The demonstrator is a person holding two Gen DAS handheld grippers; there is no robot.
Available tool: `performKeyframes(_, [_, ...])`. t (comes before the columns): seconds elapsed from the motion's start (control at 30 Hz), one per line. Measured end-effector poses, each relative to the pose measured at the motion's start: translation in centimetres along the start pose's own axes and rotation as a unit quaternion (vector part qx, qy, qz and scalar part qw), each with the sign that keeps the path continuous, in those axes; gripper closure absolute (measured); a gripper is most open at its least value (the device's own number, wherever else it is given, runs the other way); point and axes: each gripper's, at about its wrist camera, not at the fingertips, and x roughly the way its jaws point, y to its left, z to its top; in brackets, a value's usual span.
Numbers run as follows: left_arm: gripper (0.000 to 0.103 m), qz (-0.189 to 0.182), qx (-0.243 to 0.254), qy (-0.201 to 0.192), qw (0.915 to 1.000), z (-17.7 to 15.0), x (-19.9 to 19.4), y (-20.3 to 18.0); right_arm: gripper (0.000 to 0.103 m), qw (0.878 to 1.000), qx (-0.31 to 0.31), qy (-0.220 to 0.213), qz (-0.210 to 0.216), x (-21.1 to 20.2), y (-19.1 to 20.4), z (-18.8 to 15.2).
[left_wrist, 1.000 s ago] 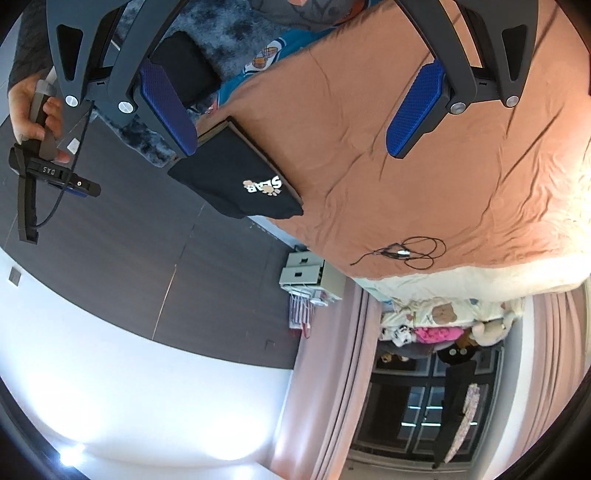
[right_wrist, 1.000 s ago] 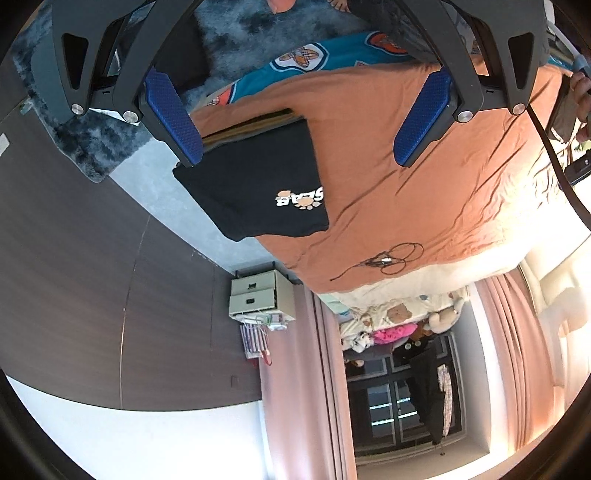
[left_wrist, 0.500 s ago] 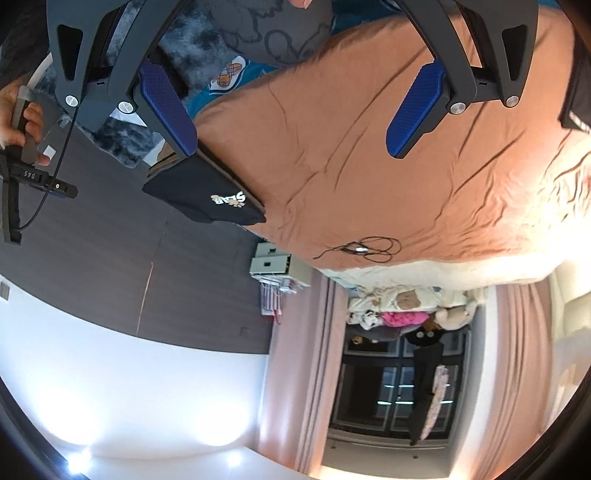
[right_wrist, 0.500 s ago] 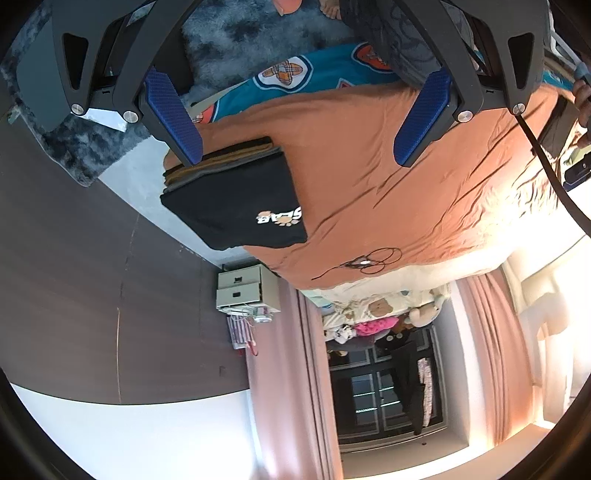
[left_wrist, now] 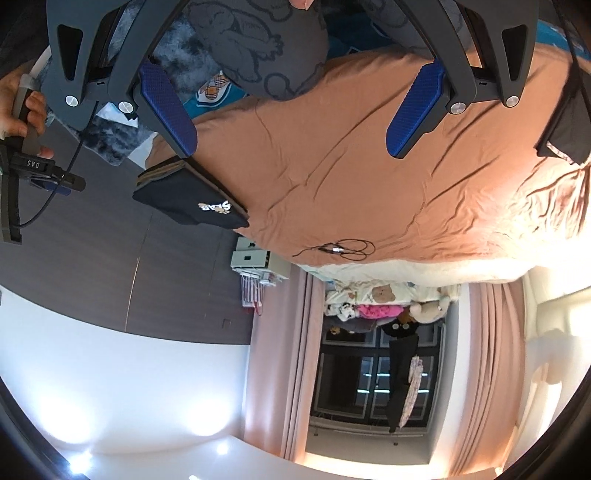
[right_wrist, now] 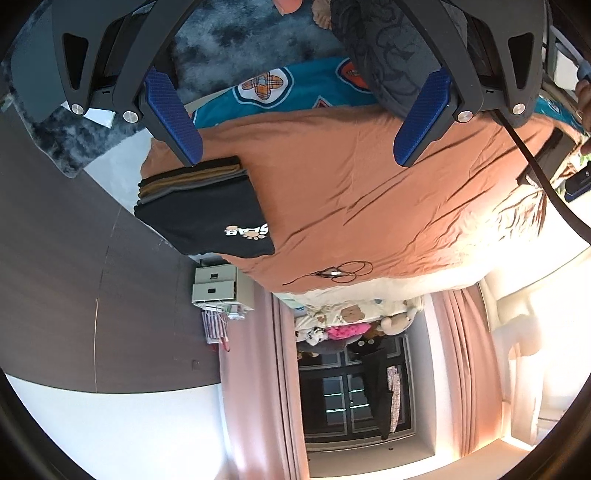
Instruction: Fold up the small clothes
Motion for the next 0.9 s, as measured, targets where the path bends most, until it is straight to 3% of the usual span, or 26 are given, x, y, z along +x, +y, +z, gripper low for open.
performKeyframes(0.3, [0.0, 0.009, 0.003, -0.016, 0.9998, -2.8, -1.8, -0.6, 0.0, 1.0, -0.001, 0.003, -0.002, 0.2, 0.0, -2.5])
performKeyframes(0.6, [0.0, 0.015, 0.002, -0.006, 0.9999, -5.1, -1.7, -0.9, 0.0, 1.0, 0.003, 0.005, -0.007, -0.2, 0.9, -4.0])
performKeyframes(0.9, [0.0, 0.021, 0.001, -0.011, 0.9997, -5.2, -1.9, -1.0, 0.0, 1.0, -0.001, 0.013, -0.011, -0.1, 1.6, -3.9])
